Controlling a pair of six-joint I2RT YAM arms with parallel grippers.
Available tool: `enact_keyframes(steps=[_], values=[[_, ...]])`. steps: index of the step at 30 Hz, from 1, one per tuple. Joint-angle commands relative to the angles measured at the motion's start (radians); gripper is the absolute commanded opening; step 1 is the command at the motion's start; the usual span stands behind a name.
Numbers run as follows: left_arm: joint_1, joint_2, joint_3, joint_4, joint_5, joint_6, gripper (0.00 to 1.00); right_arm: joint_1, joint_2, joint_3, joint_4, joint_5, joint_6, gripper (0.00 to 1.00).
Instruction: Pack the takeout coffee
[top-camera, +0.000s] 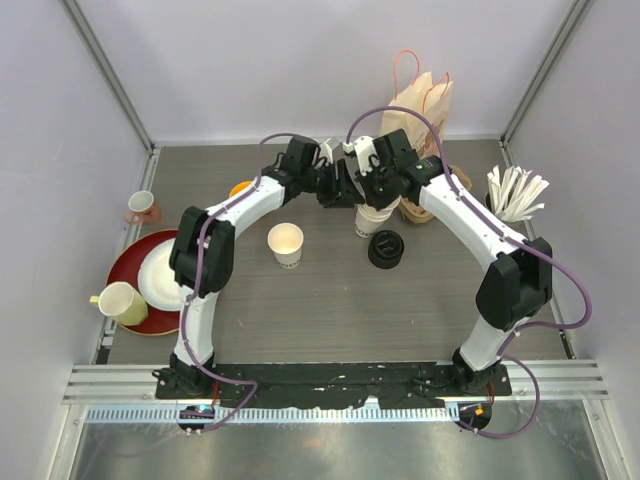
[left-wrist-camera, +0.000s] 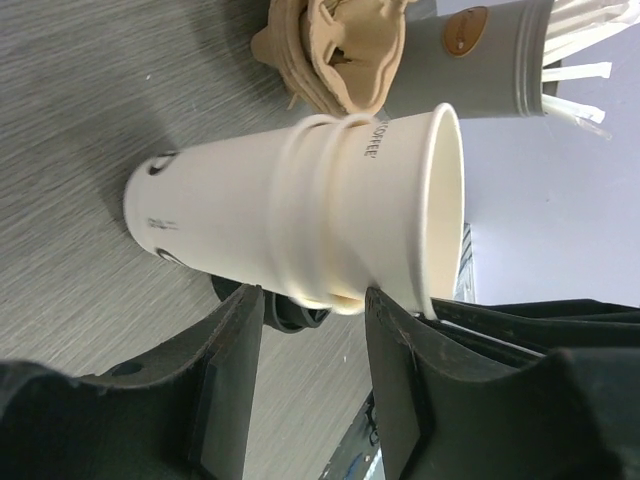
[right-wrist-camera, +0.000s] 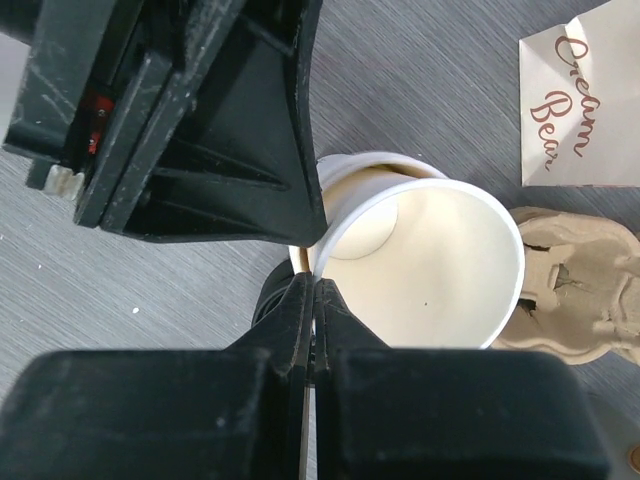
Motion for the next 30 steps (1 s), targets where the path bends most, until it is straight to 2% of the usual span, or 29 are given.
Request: enact_keyframes(steps=[1,7,19,25,30], values=[[-0.002,0.016,0.023,-0.010,0.013,-0.016,0.49,0.005,-0.010,0.047,0.055,-0.040,-0.020,0.01],[-0.002,0.036,0.031,-0.058,-0.009,0.013,0.47,0.017,-0.005,0.069,0.055,-0.007,-0.035,0.01],[-0.004,-0.027,0.149,-0.119,0.025,0.126,0.50,0.042,0.013,0.239,-0.083,0.205,-0.089,0.01],[0.005,-0.052,0.199,-0.225,0.016,0.194,0.53,0.057,-0.021,0.310,-0.131,0.219,-0.110,0.01],[0.051,-0.102,0.221,-0.325,0.014,0.260,0.59,0.125,-0.048,0.363,-0.151,0.260,-0.133,0.01]])
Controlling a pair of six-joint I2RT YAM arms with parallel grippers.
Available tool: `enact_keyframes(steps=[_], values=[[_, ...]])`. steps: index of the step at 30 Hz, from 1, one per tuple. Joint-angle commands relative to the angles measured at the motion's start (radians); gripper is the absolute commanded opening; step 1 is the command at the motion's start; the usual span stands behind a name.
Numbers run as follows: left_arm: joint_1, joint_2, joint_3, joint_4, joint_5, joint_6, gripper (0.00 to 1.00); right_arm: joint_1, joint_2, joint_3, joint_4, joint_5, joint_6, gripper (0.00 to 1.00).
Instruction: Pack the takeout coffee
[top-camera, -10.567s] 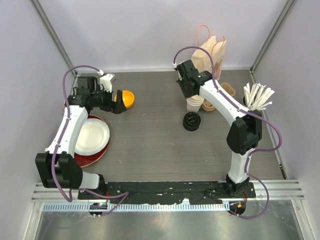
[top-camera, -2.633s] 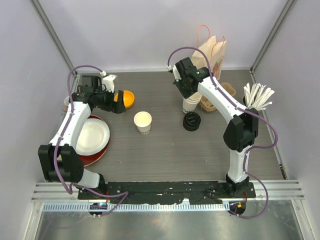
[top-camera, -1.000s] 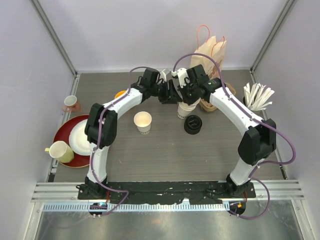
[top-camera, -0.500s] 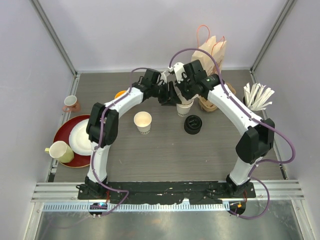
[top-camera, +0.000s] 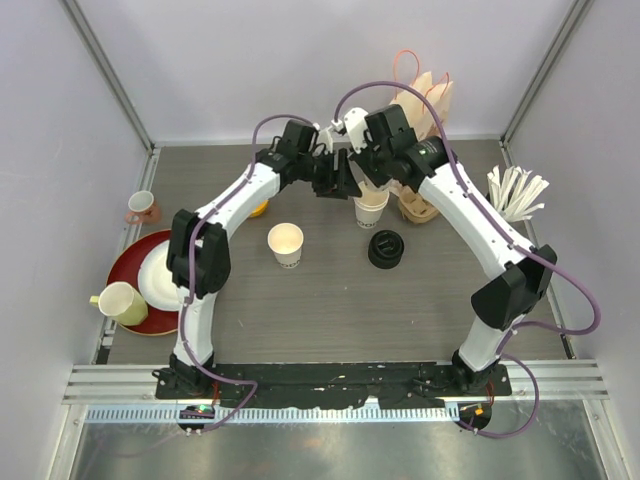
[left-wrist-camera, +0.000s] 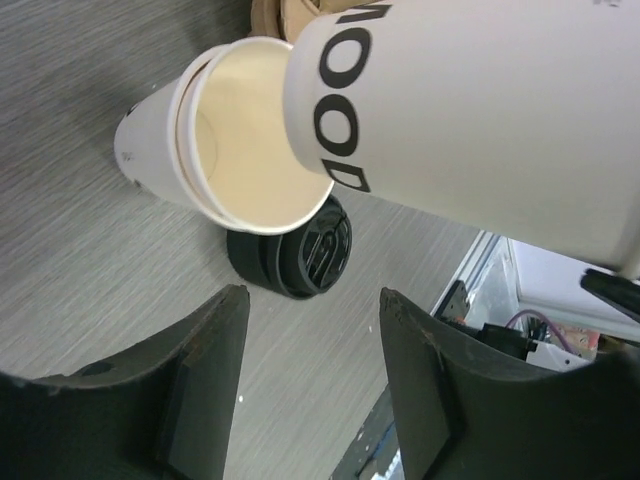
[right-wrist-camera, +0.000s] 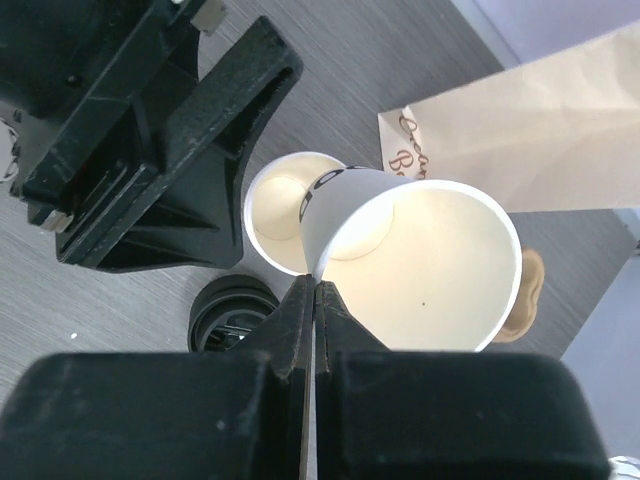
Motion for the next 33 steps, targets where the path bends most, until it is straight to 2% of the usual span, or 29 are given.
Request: enact_keyframes(steps=[1,7,10,12,16,23,28,33], values=[[0.048,-0.119,0.055,-0.118,0.004,0.101,0.61,0.075,-0.083,0.088,-0.035,0.065,-0.039,0.01],[0.182,-0.247,0.037,-0.231,-0.031,0.233,0.71,0.243,-0.081,0.105,-0.110,0.136,-0.026,0.01],[0.260,-0.327,-0.009,-0.242,-0.031,0.288,0.75,0.296,-0.093,0.027,-0.111,0.107,0.003,0.01],[0.298,-0.366,-0.067,-0.243,-0.031,0.315,0.77,0.313,-0.107,-0.064,-0.089,0.031,0.017,0.01],[0.384,-0.473,-0.173,-0.242,-0.036,0.397,0.79,0.336,-0.116,-0.217,-0.008,-0.004,0.037,0.01],[0.420,-0.568,-0.325,-0.239,-0.042,0.474,0.80,0.336,-0.095,-0.420,0.119,-0.065,0.055,0.01],[0.421,-0.584,-0.345,-0.230,-0.059,0.485,0.80,0.339,-0.077,-0.446,0.190,-0.111,0.073,0.01],[0.421,-0.590,-0.347,-0.228,-0.062,0.488,0.80,0.356,-0.044,-0.443,0.222,-0.094,0.073,0.01]])
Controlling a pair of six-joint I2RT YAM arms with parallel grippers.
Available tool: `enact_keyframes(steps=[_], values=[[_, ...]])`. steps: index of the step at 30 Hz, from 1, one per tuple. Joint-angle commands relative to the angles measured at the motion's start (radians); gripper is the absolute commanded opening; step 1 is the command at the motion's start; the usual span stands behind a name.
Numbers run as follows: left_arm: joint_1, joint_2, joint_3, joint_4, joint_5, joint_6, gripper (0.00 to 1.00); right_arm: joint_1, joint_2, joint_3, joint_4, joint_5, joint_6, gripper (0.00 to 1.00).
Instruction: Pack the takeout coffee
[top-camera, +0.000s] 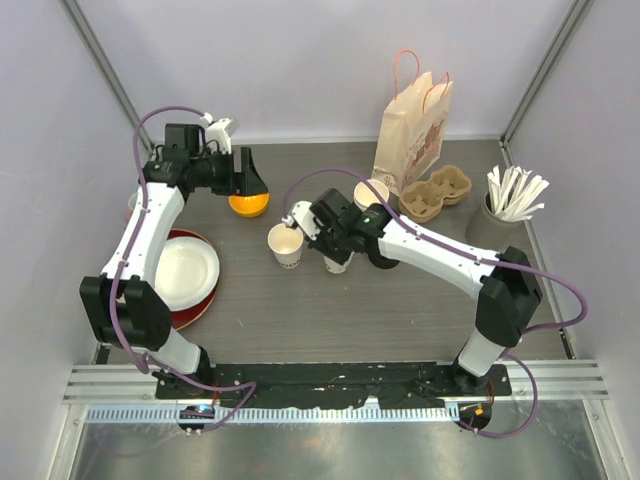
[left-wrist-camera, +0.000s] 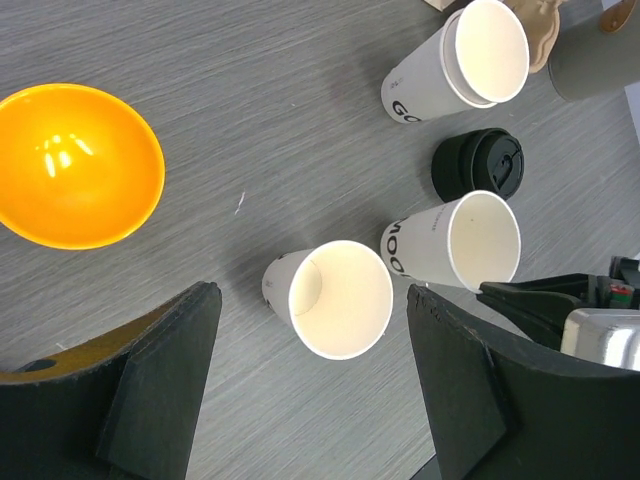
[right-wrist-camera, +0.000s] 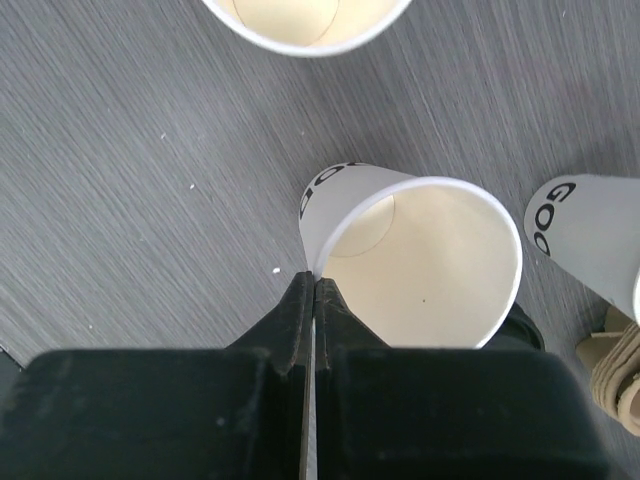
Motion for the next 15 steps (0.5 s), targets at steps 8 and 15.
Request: enact_keyframes(steps=[8,15], values=[[0.006,-0.051,0.004,0.022,-0.001,0.029,0.80,0.019,0.066,0.013,0.100,0.006,0.014,0.02],[0.008,-0.054,-0.002,0.020,0.000,0.036,0.80,0.019,0.038,0.042,0.065,0.008,0.071,0.47]])
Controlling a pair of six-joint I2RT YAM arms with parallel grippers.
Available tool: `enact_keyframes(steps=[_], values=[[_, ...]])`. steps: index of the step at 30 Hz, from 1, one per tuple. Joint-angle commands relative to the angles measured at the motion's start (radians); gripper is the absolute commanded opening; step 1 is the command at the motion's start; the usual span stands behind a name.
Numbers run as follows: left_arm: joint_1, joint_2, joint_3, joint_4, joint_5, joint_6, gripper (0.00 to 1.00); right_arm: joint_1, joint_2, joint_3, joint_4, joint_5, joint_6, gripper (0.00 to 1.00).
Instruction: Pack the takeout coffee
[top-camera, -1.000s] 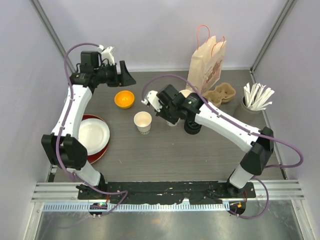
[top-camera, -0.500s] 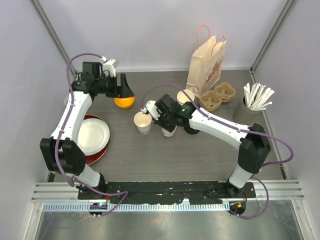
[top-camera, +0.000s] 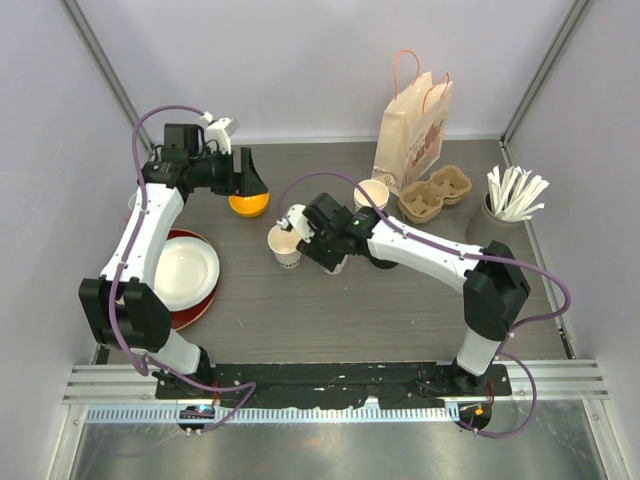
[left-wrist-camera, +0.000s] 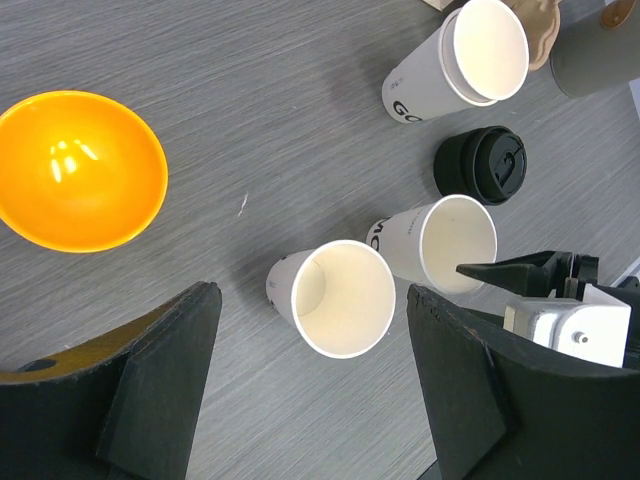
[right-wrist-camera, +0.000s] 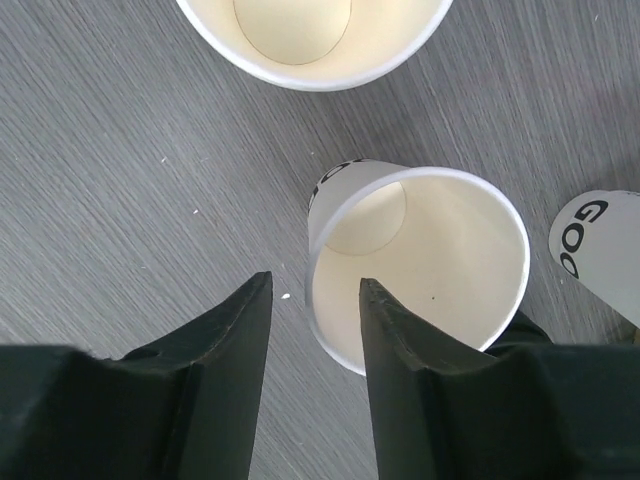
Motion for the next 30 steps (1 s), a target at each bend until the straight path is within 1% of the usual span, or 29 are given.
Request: enact_keyframes(steps=[1,3,5,7,8,9,10,11,12,13,15,18,19,22,25,30], values=[[0.006,-0.041,-0.002,0.020,0.005,0.015,0.80,0.004,-0.057,0.060,-0.001,-0.003,0.055,0.49],[0.006,-0.041,-0.002,0.021,0.007,0.015,0.80,0.004,-0.086,0.077,-0.001,0.002,0.097,0.55],[0.006,-0.043,-0.002,0.021,0.010,0.015,0.80,0.000,-0.142,0.100,0.004,0.058,0.134,0.59],[0.006,-0.045,-0.002,0.020,0.017,0.015,0.80,-0.025,-0.192,0.112,0.002,0.107,0.223,0.59],[0.006,-0.048,-0.003,0.020,0.019,0.015,0.80,-0.054,-0.209,0.112,-0.010,0.100,0.261,0.55],[0.006,-0.048,-0.003,0.021,0.022,0.015,0.80,-0.121,-0.224,0.094,-0.012,0.083,0.326,0.52],[0.006,-0.049,-0.003,0.020,0.027,0.015,0.80,-0.161,-0.252,0.076,-0.012,0.071,0.357,0.44],[0.006,-0.049,-0.003,0.020,0.030,0.015,0.80,-0.198,-0.264,0.053,-0.012,0.066,0.380,0.40],[0.006,-0.049,-0.005,0.020,0.030,0.013,0.80,-0.264,-0.274,0.002,-0.013,0.066,0.401,0.38],[0.006,-0.051,-0.005,0.020,0.033,0.015,0.80,-0.292,-0.281,-0.025,-0.015,0.066,0.438,0.34],[0.006,-0.051,-0.006,0.023,0.037,0.016,0.80,-0.338,-0.283,-0.097,-0.027,0.074,0.453,0.33],[0.006,-0.049,-0.008,0.020,0.042,0.019,0.80,-0.341,-0.271,-0.168,-0.021,0.097,0.447,0.35],[0.008,-0.049,-0.009,0.020,0.040,0.019,0.80,-0.343,-0.266,-0.179,-0.015,0.101,0.443,0.37],[0.006,-0.045,-0.011,0.021,0.045,0.016,0.80,-0.343,-0.251,-0.202,0.019,0.089,0.423,0.39],[0.006,-0.046,-0.014,0.023,0.048,0.016,0.80,-0.341,-0.243,-0.219,0.072,0.043,0.395,0.42],[0.008,-0.049,-0.014,0.023,0.048,0.019,0.80,-0.341,-0.203,-0.228,0.089,0.092,0.369,0.43]])
